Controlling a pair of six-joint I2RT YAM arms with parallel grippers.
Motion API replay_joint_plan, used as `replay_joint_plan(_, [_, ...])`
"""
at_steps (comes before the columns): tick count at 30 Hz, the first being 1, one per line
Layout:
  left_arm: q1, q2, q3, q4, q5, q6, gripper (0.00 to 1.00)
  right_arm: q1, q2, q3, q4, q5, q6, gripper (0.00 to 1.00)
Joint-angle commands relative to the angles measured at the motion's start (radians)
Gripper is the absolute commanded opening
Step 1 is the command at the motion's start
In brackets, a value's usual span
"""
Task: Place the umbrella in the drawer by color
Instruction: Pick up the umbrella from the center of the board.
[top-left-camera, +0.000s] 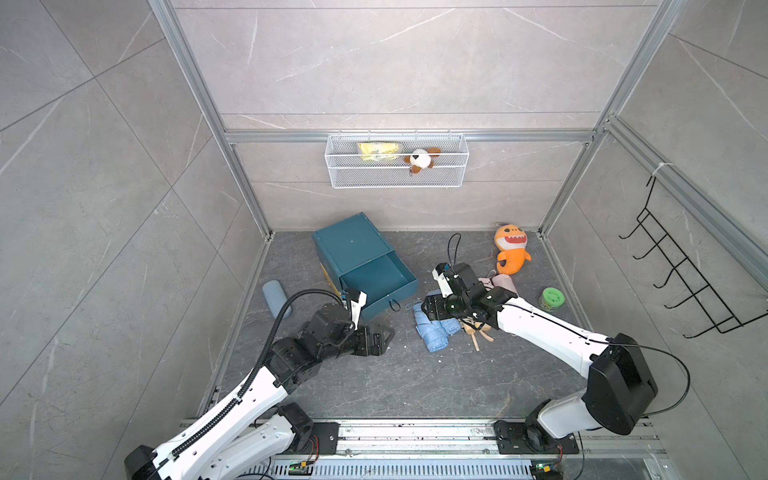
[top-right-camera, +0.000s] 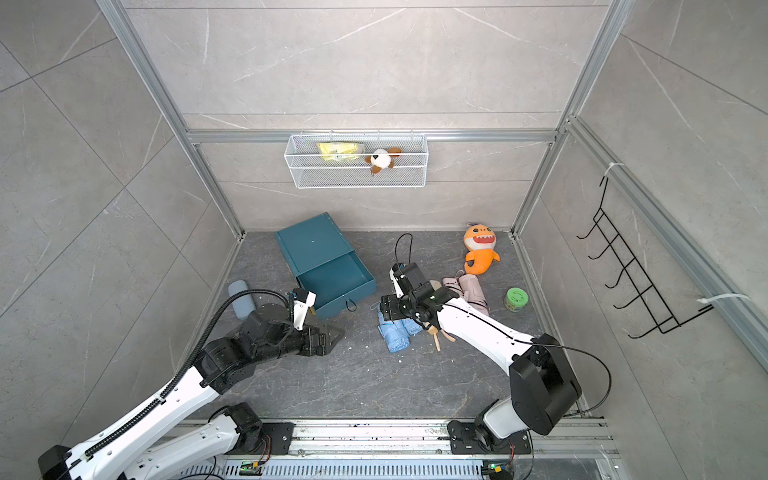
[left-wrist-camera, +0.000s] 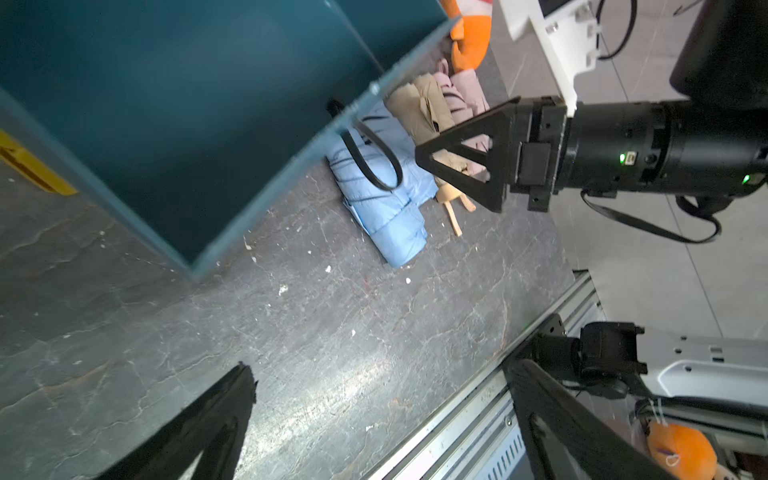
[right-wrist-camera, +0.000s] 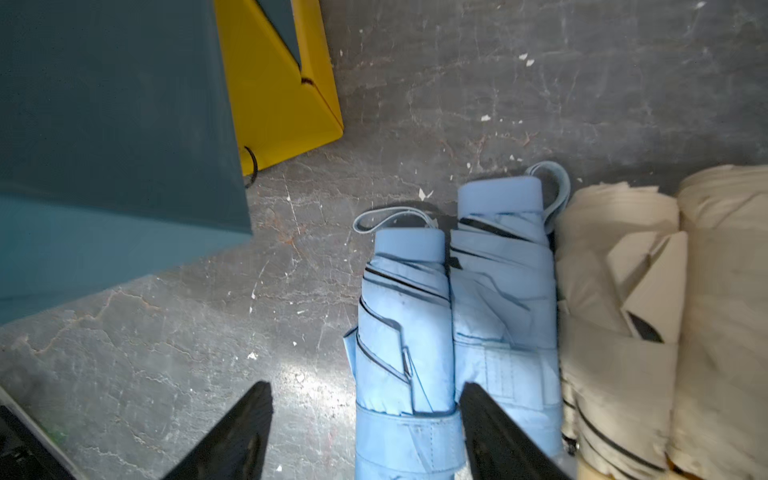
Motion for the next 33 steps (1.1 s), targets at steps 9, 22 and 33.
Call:
replay_joint_plan(9, [-0.215, 0.012, -0.157, 0.202, -0.148, -0.042, 1.0, 0.063, 0.041, -0.09, 0.02, 0.143, 0.048, 0.72])
replay_joint_plan(22, [-0.221, 0.004, -0.259, 0.284, -0.158, -0.059, 1.0, 0.087, 0.123, -0.158, 0.069, 0.161, 0.083, 0.71])
replay_joint_plan(33, [-0.222, -0.004, -0.28, 0.299, -0.162, -0.067, 1.0, 0.108, 0.208, -0.167, 0.108, 0.164, 0.098, 0.71])
